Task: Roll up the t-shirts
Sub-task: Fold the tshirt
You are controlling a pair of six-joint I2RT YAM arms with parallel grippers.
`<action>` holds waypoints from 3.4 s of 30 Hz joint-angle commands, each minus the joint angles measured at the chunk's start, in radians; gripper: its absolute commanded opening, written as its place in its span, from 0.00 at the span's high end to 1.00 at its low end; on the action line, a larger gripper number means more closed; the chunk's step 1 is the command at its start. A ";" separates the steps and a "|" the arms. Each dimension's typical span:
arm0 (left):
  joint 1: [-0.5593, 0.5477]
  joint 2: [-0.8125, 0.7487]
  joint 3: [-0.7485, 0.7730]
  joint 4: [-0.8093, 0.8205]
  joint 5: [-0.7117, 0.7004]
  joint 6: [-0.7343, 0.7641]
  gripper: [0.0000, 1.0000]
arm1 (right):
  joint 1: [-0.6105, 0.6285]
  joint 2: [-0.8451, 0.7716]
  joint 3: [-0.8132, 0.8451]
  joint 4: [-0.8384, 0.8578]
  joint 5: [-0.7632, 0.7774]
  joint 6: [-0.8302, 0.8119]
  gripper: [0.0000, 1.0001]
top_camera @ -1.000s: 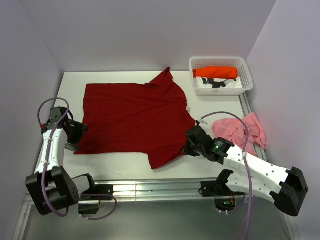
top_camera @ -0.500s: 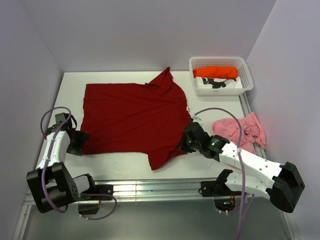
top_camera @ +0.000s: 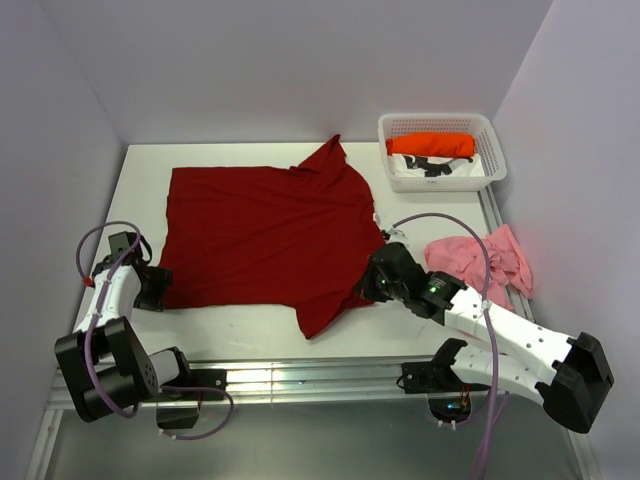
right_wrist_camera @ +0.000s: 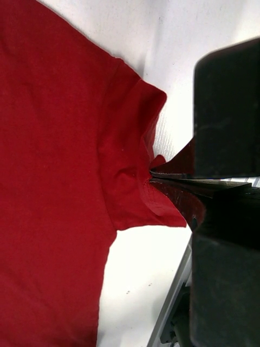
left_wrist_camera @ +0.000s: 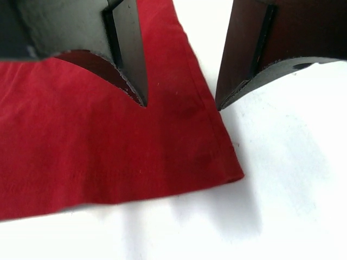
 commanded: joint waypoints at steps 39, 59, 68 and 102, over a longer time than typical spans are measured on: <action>0.107 -0.064 -0.095 0.038 0.124 0.050 1.00 | -0.011 -0.209 0.031 -0.196 0.053 0.043 1.00; 0.107 -0.019 0.112 -0.196 0.029 0.068 1.00 | -0.080 0.012 0.374 -0.274 0.004 -0.119 1.00; 0.108 0.036 0.158 -0.229 -0.008 0.058 1.00 | -0.183 0.068 0.468 -0.302 -0.048 -0.193 1.00; 0.036 0.232 0.437 -0.380 -0.069 -0.079 1.00 | -0.345 0.191 0.548 -0.215 -0.061 -0.171 1.00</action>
